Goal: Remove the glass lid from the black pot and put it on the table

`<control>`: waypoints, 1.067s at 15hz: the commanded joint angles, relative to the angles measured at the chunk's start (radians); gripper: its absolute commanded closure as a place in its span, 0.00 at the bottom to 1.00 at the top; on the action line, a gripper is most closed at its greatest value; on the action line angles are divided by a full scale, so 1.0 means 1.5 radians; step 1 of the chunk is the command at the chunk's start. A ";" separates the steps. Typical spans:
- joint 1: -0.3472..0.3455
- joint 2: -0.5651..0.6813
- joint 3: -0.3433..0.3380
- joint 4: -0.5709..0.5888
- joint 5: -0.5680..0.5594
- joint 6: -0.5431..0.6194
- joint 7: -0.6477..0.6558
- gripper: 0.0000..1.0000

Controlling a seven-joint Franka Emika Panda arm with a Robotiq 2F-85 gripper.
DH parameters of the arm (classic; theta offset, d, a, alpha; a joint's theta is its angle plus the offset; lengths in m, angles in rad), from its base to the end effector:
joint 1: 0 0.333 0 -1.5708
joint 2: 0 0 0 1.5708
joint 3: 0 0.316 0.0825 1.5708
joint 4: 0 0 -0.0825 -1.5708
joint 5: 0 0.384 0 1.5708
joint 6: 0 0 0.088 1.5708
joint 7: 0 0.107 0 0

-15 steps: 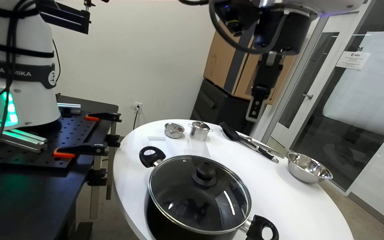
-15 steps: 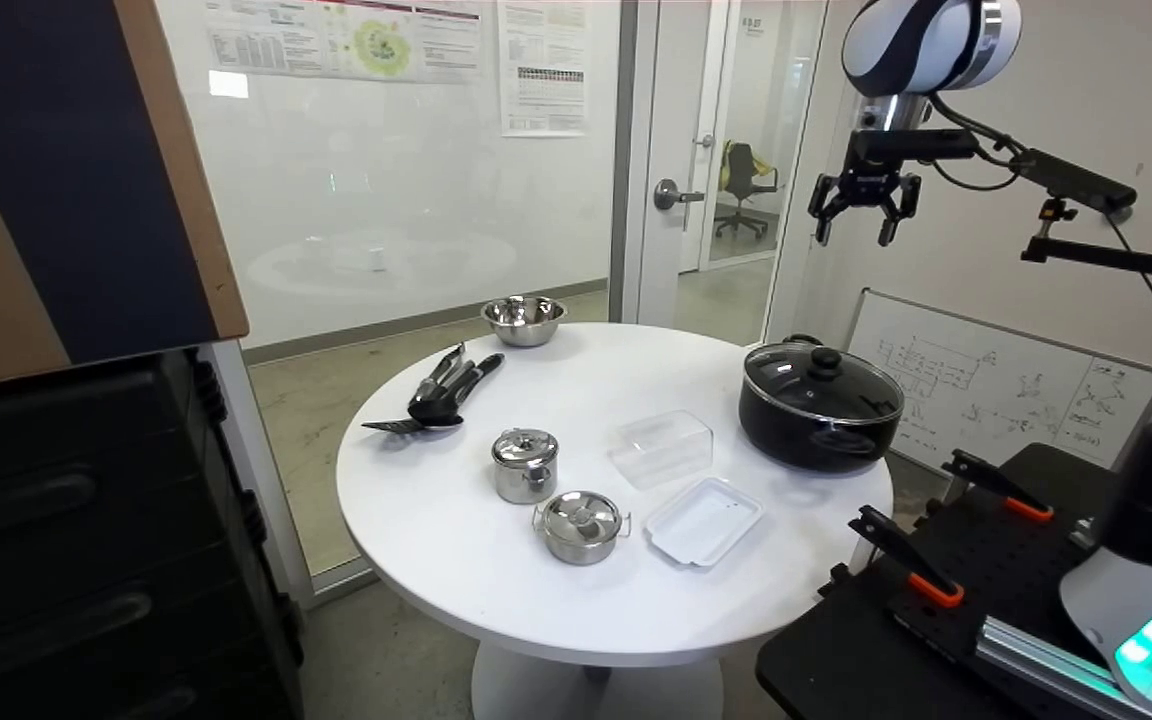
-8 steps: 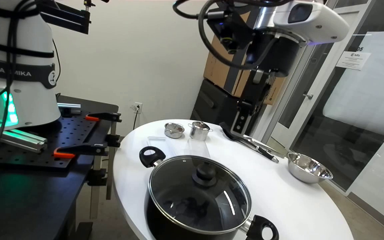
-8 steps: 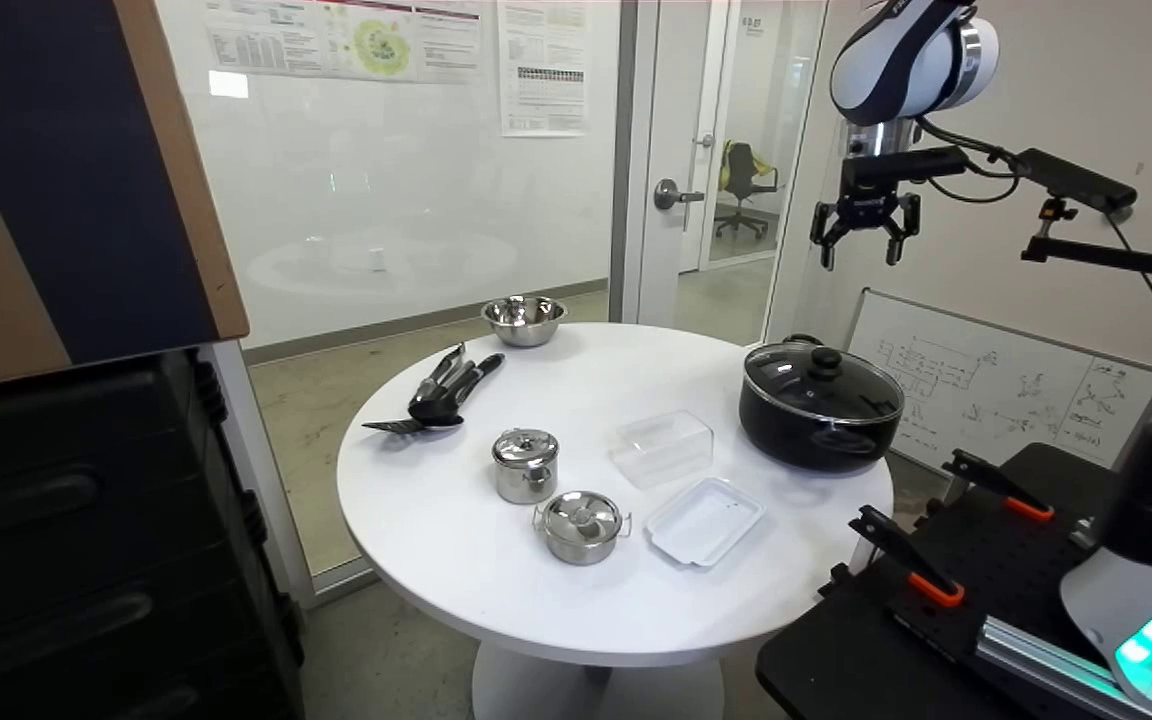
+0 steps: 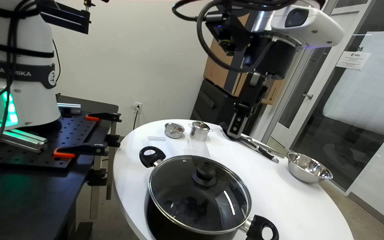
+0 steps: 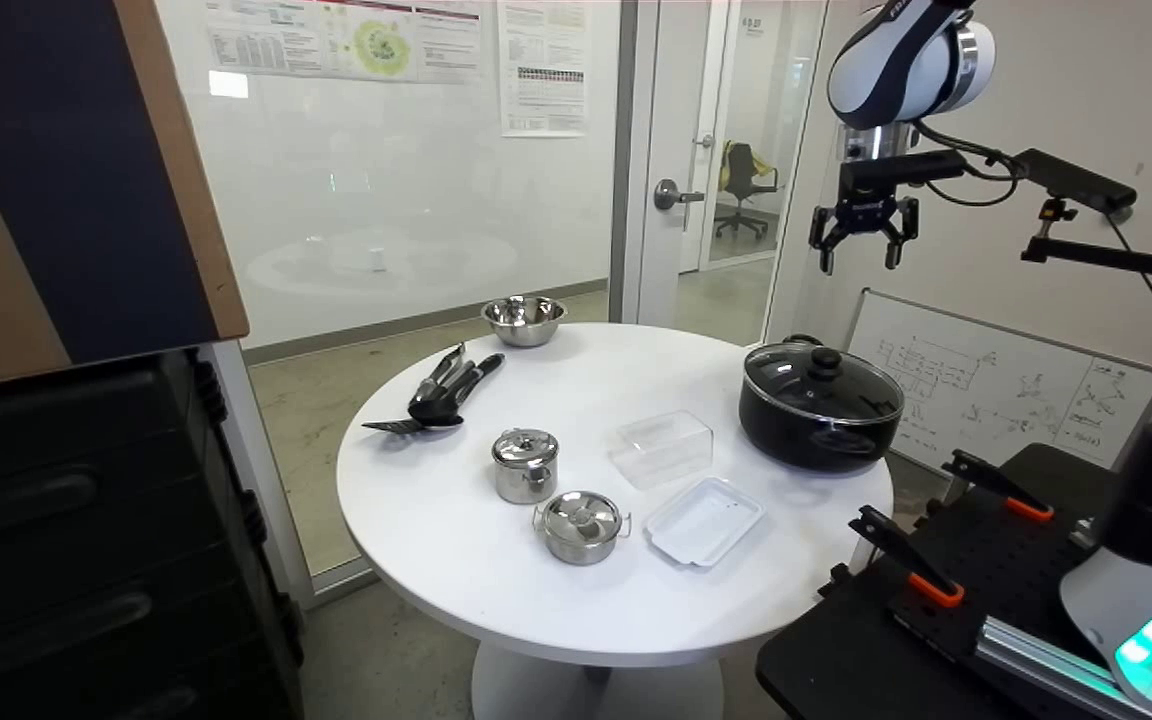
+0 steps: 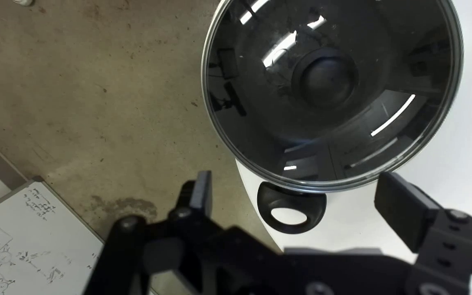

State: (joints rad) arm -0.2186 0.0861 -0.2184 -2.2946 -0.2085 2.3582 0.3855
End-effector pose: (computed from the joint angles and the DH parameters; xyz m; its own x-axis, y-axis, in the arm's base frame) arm 0.4697 -0.2224 0.3119 0.7835 -0.6207 0.0293 -0.6164 -0.7705 0.1621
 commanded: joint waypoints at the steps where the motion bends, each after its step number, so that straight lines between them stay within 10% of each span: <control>1: 0.014 0.022 0.003 -0.019 0.000 0.030 -0.008 0.00; 16: 0.041 0.116 -0.002 -0.073 0.006 0.176 -0.059 0.00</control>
State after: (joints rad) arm -0.1668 0.2428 -0.2088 -2.3904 -0.2083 2.5577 0.3388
